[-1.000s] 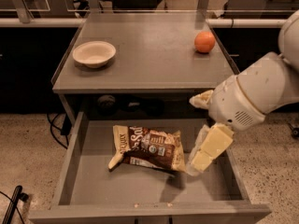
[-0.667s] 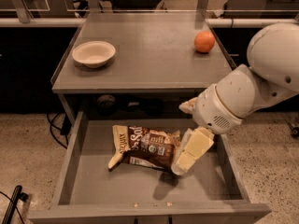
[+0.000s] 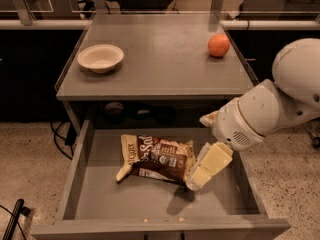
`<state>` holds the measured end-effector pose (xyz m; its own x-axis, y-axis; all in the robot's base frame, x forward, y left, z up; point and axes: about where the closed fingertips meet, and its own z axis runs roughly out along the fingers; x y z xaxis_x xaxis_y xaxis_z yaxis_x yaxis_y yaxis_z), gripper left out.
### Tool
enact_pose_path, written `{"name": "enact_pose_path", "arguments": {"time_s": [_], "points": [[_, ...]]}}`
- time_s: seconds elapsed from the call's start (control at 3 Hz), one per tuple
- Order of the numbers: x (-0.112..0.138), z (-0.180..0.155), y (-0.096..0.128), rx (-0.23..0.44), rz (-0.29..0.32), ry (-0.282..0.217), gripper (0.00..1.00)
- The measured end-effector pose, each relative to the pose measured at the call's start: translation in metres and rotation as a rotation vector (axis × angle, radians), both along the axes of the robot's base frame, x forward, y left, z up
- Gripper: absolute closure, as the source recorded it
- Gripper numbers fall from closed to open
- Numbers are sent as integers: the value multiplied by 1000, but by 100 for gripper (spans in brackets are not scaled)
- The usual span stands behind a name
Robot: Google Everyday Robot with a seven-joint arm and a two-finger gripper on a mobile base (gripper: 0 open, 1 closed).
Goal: Pick brown chip bag from top drawer and place on counter
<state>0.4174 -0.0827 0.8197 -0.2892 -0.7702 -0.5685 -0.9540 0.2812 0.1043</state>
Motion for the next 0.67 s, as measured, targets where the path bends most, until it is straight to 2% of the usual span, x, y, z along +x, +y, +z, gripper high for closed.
{"name": "enact_pose_path", "arguments": {"time_s": [0.33, 0.67], "points": [[1, -29, -19, 10, -111, -12, 0], [16, -58, -35, 1, -221, -83, 0]]}}
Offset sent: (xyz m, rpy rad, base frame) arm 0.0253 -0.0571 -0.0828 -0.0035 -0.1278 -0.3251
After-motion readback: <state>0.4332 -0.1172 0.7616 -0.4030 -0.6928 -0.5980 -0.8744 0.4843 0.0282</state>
